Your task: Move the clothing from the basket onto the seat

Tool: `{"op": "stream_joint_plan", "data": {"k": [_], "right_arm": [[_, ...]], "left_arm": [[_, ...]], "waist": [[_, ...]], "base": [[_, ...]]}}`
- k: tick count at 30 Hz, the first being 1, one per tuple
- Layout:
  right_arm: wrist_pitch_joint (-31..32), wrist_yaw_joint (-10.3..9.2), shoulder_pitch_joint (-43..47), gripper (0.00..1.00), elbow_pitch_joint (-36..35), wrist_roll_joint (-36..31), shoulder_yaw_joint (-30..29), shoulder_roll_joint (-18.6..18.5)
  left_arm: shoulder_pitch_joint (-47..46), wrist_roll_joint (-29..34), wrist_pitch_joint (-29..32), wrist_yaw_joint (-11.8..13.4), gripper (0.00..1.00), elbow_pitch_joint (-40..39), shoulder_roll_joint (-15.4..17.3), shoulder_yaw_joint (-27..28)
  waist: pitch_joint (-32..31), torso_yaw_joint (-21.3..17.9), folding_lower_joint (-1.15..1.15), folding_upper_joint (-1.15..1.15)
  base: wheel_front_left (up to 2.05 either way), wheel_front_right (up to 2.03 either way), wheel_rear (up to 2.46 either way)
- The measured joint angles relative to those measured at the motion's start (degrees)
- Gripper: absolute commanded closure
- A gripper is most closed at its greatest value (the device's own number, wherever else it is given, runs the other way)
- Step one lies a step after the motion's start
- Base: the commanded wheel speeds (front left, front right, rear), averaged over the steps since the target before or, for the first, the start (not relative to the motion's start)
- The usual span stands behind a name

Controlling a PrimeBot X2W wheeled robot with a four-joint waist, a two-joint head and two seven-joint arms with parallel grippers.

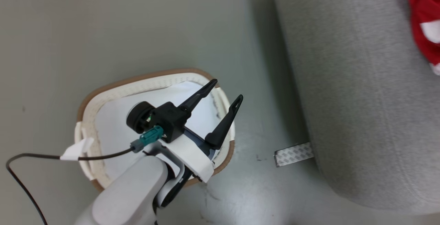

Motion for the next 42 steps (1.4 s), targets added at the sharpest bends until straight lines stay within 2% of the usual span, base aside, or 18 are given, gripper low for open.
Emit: {"op": "stream_joint_plan", "data": {"k": [3, 6, 10, 11, 12, 13, 24, 28, 32, 38, 42], "right_arm": [[7.57, -0.01, -1.14, 0.65, 2.41, 2.2, 3.35, 0.21], [13.95, -0.01, -1.52, 0.65, 4.0, 4.21, 6.21, 0.54], [19.34, -0.01, -1.93, 0.54, 4.91, 7.14, 8.28, 0.69], [19.7, -0.01, -1.98, 0.47, 4.82, 7.38, 8.79, 0.49], [19.71, -0.01, -1.98, 0.3, 4.74, 7.6, 9.28, 0.27], [19.71, -0.01, -1.97, 0.01, 4.69, 7.88, 9.77, 0.14], [20.45, -0.01, 0.99, 0.0, 3.41, 9.6, 16.38, -1.3], [21.6, -0.01, 3.04, 0.0, -1.32, 10.48, 20.01, -3.52], [20.0, -0.01, 3.78, 0.0, -7.35, 10.9, 22.42, -6.88], [14.89, -0.01, 6.89, 0.0, -14.58, 10.65, 24.69, -10.01], [10.15, -0.01, 10.37, 0.0, -19.84, 10.74, 24.65, -11.33]], "left_arm": [[-0.38, 0.13, -0.21, 0.12, 0.0, -0.04, -0.02, 0.13], [-0.47, 0.13, -0.49, 0.69, 0.0, 0.05, 0.08, 0.47], [-0.51, 0.13, -0.75, 0.73, 0.0, 0.47, 0.07, 0.37], [-0.5, 0.13, -0.97, 0.74, 0.0, 0.6, 0.05, 0.41], [-0.51, 0.13, -1.03, 0.8, 0.0, 0.75, 0.07, 0.52], [-0.5, 0.12, -1.11, 0.82, 0.0, 0.9, 0.09, 0.66], [1.35, -1.6, -2.72, 0.65, 0.0, 4.41, -1.05, 0.81], [3.34, -2.53, -3.57, 0.71, 0.0, 6.04, -1.29, 1.67], [5.13, -3.12, -4.07, 1.53, 0.0, 7.0, -1.2, 3.36], [7.73, -5.15, -4.34, 2.53, 0.0, 6.41, -1.16, 7.79], [9.87, -5.68, -4.44, 4.32, 0.0, 5.37, -0.8, 11.81]], "waist": [[1.31, 1.75, -0.01, 0.0], [2.46, 2.96, -0.01, 0.0], [3.0, 3.99, -0.01, 0.0], [2.87, 4.09, -0.01, 0.0], [2.67, 4.15, -0.01, 0.0], [2.39, 4.17, -0.01, 0.0], [-5.18, 3.7, -0.01, 0.0], [-10.11, 3.84, -0.01, 0.0], [-15.55, 4.28, -0.02, 0.0], [-23.36, 5.65, -0.03, 0.0], [-27.67, 7.39, -0.03, 0.0]], "base": [[0.0, 0.0, 0.0], [0.0, 0.0, 0.0], [0.0, 0.0, 0.0], [0.0, 0.0, 0.0], [0.0, 0.0, 0.0], [0.0, 0.0, 0.0], [0.0, 0.0, 0.0], [0.0, 0.0, 0.0], [0.0, 0.0, 0.0], [0.0, 0.0, 0.0], [0.0, 0.0, 0.0]]}}
